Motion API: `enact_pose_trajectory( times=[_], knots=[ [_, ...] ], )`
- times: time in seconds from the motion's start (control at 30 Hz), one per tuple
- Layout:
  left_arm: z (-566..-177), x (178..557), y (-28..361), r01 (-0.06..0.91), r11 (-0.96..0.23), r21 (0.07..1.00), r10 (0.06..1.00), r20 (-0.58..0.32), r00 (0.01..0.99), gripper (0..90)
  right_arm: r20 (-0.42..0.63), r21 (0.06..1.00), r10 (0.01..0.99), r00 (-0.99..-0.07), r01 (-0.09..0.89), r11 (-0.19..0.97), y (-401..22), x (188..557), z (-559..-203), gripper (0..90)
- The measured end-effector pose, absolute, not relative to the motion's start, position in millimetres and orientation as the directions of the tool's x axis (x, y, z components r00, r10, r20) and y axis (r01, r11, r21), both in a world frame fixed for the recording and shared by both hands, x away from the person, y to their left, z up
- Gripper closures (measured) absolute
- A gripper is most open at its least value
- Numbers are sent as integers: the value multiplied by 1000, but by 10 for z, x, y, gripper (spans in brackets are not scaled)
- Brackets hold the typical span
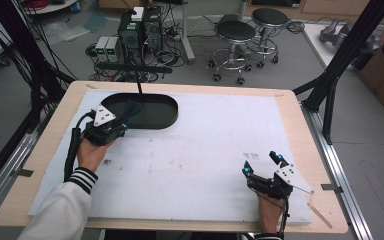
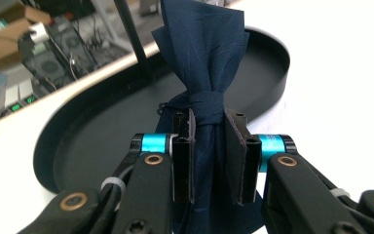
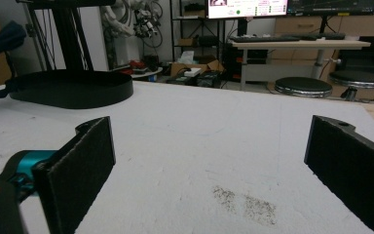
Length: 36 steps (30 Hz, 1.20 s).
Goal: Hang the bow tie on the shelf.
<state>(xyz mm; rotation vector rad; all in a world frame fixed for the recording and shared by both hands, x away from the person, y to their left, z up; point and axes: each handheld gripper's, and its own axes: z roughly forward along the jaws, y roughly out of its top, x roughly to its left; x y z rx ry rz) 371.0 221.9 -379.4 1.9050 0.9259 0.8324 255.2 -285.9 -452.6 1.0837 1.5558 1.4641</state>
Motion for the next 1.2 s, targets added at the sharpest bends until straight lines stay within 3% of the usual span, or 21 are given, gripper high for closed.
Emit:
enact_pose_trajectory(
  times=[0.33, 0.57, 1.2],
  knots=[
    [-3675, 3674, 2277, 201, -256, 946, 867, 133, 480, 749, 40, 995, 925, -378, 97, -4, -2854, 2549, -4526, 33],
    [-3648, 3682, 2328, 195, -189, 963, 877, 76, 474, 749, 36, 996, 925, -378, 94, 0, -2858, 2552, -4525, 33],
    [-3110, 3907, 2297, 139, -211, 968, 887, 130, 443, 749, 46, 995, 925, -378, 98, -9, -2860, 2550, -4525, 33]
  ],
)
